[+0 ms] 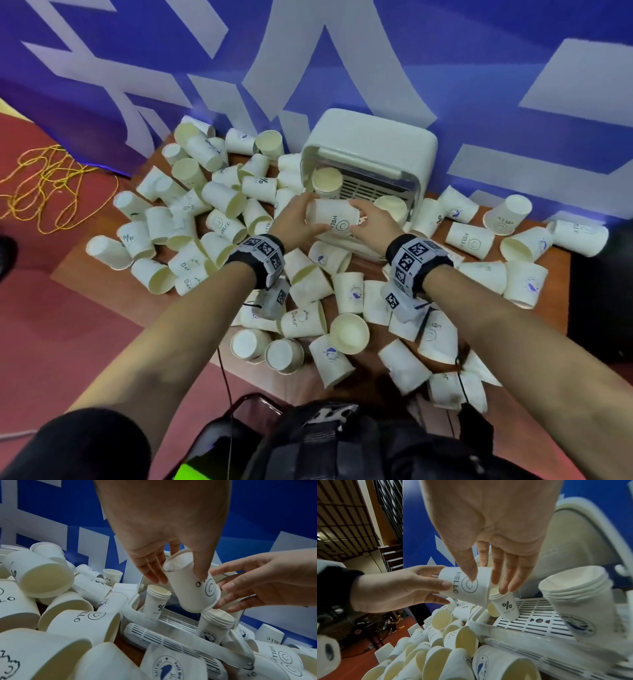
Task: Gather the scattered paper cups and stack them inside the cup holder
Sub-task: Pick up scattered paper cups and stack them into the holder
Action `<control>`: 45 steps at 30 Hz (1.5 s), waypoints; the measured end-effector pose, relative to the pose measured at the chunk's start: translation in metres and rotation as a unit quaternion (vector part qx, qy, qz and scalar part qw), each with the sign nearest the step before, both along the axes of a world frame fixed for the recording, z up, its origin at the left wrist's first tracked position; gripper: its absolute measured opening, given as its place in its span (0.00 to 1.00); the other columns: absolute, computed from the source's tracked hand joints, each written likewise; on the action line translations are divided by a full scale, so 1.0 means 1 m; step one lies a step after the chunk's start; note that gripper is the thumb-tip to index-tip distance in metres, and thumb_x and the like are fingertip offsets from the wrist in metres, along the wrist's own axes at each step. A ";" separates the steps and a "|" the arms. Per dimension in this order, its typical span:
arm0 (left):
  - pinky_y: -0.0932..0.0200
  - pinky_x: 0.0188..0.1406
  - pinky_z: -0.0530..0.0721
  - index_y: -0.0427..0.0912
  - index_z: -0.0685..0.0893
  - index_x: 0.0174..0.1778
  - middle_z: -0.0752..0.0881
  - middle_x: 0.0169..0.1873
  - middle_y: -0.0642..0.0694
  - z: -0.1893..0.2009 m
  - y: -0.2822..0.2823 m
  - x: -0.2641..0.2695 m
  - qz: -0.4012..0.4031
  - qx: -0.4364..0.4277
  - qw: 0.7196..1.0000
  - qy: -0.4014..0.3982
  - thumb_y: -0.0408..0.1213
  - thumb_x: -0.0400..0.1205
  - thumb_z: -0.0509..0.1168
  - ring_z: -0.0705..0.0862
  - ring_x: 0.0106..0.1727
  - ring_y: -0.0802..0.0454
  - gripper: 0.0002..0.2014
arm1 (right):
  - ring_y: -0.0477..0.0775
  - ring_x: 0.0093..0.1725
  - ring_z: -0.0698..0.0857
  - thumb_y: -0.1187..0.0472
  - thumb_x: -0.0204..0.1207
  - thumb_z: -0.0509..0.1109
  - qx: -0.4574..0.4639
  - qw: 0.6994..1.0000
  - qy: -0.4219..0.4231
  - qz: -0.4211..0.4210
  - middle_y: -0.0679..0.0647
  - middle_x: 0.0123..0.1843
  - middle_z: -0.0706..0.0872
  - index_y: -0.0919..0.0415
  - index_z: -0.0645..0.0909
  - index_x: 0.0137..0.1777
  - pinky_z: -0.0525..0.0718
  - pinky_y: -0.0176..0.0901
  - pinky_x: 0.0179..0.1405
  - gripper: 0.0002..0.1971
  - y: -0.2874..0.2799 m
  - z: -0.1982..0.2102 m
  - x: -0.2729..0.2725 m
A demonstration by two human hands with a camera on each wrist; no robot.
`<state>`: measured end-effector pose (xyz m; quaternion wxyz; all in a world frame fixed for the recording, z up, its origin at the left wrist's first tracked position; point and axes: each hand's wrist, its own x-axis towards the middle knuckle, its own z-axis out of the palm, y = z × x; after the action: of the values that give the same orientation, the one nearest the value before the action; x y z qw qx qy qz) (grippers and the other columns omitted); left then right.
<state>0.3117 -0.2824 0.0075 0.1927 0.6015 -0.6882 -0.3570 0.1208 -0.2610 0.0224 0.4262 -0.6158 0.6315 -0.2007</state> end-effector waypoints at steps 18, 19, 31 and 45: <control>0.51 0.71 0.71 0.43 0.69 0.76 0.75 0.70 0.41 -0.050 -0.060 0.019 -0.035 -0.006 0.999 -0.034 0.38 0.78 0.71 0.72 0.71 0.46 0.31 | 0.55 0.71 0.74 0.64 0.81 0.65 0.093 0.992 0.030 0.084 0.55 0.71 0.76 0.55 0.62 0.81 0.68 0.32 0.66 0.29 -0.063 -0.057 0.038; 0.49 0.71 0.72 0.43 0.69 0.76 0.76 0.69 0.41 -0.053 -0.061 0.018 -0.037 -0.003 0.999 -0.034 0.37 0.78 0.71 0.73 0.70 0.46 0.30 | 0.56 0.70 0.74 0.65 0.81 0.64 0.101 0.990 0.035 0.093 0.57 0.71 0.76 0.57 0.62 0.80 0.67 0.29 0.61 0.28 -0.063 -0.058 0.041; 0.47 0.71 0.71 0.41 0.72 0.74 0.76 0.68 0.39 -0.053 -0.066 0.020 -0.029 -0.025 0.997 -0.067 0.35 0.79 0.68 0.73 0.70 0.42 0.26 | 0.59 0.73 0.73 0.62 0.83 0.62 0.111 0.992 0.034 0.058 0.59 0.76 0.73 0.58 0.60 0.81 0.67 0.36 0.65 0.28 -0.062 -0.059 0.035; 0.50 0.62 0.75 0.39 0.85 0.56 0.83 0.58 0.40 -0.025 -0.004 -0.074 -0.154 -0.077 0.983 -0.067 0.37 0.85 0.60 0.79 0.61 0.43 0.11 | 0.54 0.64 0.79 0.63 0.80 0.65 0.080 0.995 0.026 -0.060 0.57 0.63 0.81 0.59 0.71 0.76 0.71 0.36 0.59 0.23 0.022 -0.038 -0.069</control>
<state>0.2378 -0.2862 -0.0177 0.1352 0.4943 -0.8093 -0.2871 0.0514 -0.2390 -0.0153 0.4441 -0.5458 0.6926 -0.1589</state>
